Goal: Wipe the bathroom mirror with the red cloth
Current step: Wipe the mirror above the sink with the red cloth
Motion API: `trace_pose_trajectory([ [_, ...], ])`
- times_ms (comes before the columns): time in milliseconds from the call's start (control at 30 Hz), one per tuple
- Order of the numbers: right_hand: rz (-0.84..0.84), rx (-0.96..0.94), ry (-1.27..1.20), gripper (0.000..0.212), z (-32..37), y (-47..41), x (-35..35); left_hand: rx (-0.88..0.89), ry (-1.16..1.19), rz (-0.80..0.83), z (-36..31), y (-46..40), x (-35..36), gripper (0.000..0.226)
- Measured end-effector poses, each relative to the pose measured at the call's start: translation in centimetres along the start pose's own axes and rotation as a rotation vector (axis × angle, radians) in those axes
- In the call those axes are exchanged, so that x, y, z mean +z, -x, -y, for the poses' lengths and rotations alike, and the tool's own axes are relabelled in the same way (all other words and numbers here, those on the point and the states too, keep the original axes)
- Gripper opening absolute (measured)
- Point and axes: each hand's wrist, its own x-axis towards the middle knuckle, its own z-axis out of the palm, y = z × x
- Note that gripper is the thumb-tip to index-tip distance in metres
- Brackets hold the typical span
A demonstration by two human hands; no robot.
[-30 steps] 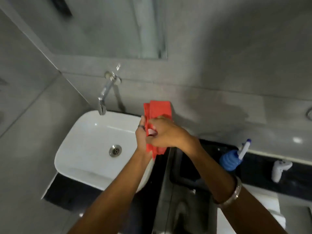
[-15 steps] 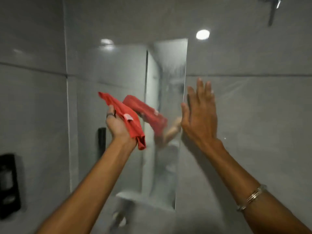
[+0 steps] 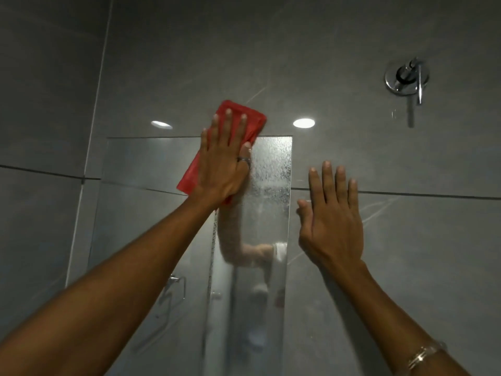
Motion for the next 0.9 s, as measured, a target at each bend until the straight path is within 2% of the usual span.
trace_pose_trajectory([
  [200,-0.084,0.05,-0.166,0.066,-0.1,0.5,-0.3,0.484,-0.036,0.097,-3.9,1.4,-0.9,0.062],
  [333,-0.163,0.06,-0.378,0.061,-0.3,1.8,-0.7,0.711,-0.022,0.227,-2.3,8.8,-1.3,0.062],
  [467,-0.113,0.048,-0.373,0.06,-0.5,3.3,-0.6,0.923,-0.023,0.345,-0.1,15.2,-1.1,0.058],
  [533,-0.088,0.013,-0.346,0.06,-0.6,3.3,-0.7,0.927,-0.026,0.338,0.3,13.2,-1.1,0.059],
  [700,-0.05,-0.049,-0.246,0.063,-0.8,2.8,-0.5,0.65,-0.038,0.241,-0.8,3.5,-2.4,0.062],
  [767,-0.037,-0.065,-0.168,0.063,-0.8,2.9,-0.3,0.59,-0.038,0.225,-1.0,0.7,-2.9,0.062],
  [900,-0.055,-0.094,-0.103,0.063,-0.9,3.1,0.1,0.55,-0.045,0.184,-1.8,1.2,-2.5,0.06],
])
